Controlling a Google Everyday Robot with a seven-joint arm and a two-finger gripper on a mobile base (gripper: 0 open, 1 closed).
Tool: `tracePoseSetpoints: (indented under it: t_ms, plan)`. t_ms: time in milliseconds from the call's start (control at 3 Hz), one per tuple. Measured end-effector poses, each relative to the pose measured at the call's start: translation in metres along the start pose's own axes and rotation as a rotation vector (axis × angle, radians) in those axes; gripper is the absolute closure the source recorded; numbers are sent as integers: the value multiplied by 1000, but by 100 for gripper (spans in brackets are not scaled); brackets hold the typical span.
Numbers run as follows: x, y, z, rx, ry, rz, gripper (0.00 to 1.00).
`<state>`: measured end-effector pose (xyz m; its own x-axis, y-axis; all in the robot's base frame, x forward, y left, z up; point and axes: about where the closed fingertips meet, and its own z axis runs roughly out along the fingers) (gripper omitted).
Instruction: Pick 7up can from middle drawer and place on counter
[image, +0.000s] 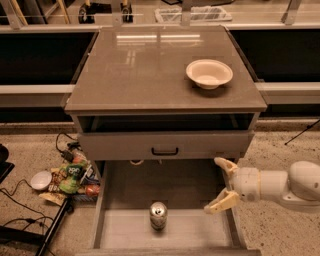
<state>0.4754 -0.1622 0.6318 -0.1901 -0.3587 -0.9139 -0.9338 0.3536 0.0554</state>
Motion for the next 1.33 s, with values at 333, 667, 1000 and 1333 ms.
tracePoseSetpoints:
  t_ms: [333,667,1000,1333]
  plan:
    - [60,3,75,-46,-55,-20,0]
    - [93,10,119,-65,-87,-25,0]
    - [94,10,125,-67,-81,-35,0]
    - [99,12,150,-93,-85,-75,0]
